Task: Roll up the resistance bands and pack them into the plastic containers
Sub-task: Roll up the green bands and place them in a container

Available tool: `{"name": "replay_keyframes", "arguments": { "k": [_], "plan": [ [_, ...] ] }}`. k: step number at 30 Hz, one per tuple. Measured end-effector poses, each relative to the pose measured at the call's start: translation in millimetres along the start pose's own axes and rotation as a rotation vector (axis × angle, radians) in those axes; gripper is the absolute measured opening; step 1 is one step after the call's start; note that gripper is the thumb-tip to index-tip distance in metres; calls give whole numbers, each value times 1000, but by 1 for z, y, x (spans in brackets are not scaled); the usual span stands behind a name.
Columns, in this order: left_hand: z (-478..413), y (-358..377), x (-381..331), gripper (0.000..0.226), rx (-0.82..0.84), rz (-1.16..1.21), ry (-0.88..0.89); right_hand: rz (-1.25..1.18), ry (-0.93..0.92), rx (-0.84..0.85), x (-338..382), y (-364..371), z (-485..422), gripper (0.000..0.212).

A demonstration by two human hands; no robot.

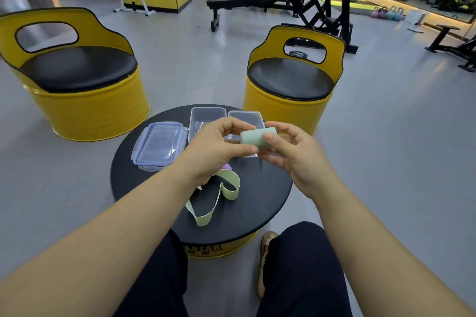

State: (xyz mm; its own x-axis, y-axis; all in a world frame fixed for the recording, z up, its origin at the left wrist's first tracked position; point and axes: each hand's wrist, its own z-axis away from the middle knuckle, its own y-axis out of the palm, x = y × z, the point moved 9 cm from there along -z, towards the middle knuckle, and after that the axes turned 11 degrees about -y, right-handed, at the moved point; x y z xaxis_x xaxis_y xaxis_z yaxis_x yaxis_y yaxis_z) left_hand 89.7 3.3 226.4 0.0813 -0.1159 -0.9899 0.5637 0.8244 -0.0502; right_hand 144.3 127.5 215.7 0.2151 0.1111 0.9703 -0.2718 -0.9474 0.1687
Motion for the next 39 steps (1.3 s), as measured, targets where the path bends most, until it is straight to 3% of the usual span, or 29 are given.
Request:
{"name": "replay_keyframes", "arguments": {
  "k": [6, 11, 17, 21, 33, 39],
  "plan": [
    [-10, 4, 21, 32, 49, -6, -56, 62, 77, 23, -20, -7, -3, 34],
    [-21, 6, 47, 27, 122, -91, -185, 129, 100, 78, -40, -13, -3, 22],
    [-34, 9, 66, 30, 179, -435, -197, 258, 126, 157, -68, -19, -8, 32],
    [-54, 12, 85, 27, 133, -644, -126, 277, 152, 165, -93, -24, -17, 37],
    [-146, 6, 152, 22, 37, -569, -69, 272, 229, 124, -172, -52, -85, 42],
    [-190, -4, 175, 27, -69, -599, -20, 200, 360, 24, -219, -67, -120, 17]
  ]
}}
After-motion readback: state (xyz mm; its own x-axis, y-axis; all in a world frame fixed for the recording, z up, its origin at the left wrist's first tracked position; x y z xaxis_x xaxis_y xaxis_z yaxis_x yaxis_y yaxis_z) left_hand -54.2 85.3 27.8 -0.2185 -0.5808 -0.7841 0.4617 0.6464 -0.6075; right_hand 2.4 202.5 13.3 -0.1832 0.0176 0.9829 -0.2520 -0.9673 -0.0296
